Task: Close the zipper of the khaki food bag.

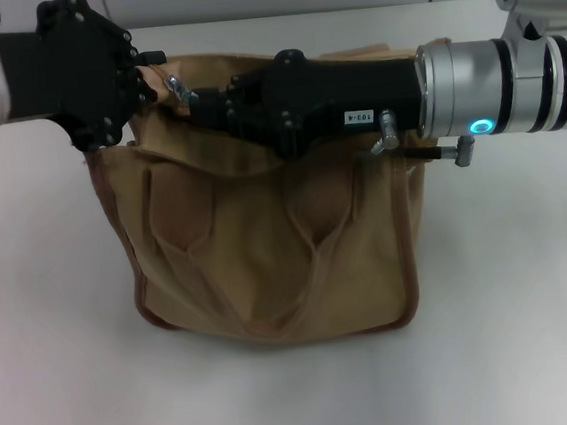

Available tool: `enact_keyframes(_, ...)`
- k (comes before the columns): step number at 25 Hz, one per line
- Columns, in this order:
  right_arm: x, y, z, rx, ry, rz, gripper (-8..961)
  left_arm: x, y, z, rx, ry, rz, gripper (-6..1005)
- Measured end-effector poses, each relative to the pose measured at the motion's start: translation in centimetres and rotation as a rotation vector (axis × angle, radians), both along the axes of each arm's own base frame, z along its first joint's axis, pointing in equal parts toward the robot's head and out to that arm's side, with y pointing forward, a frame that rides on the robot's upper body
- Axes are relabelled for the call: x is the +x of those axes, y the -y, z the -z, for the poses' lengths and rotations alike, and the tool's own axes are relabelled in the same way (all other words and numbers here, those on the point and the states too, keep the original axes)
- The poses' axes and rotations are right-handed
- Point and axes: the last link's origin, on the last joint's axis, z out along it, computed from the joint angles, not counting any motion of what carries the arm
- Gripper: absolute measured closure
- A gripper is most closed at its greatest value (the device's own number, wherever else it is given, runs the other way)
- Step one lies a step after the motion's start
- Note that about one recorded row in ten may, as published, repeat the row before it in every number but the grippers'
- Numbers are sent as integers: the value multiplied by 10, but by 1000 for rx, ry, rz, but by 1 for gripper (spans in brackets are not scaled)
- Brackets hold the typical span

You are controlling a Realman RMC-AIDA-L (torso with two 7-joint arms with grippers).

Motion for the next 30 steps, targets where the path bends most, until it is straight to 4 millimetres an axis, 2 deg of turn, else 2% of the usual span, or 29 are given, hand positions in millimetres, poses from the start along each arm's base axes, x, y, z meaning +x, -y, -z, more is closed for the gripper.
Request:
enact_keyframes(10,-5,-1,2,-12,6,-5,946,-24,12,-15,13,175,-29,941)
enact_keyframes(19,-5,-2,7,-27,35,12,947,-62,9,-24,40,309,-106,938)
enact_keyframes(24,6,0,4,-16,29,42,946,-83,6,-25,49,365,-154,936)
enact_keyframes(30,35,6,-11,22,10,102,946,-103,7,-18,35,418,-205,934)
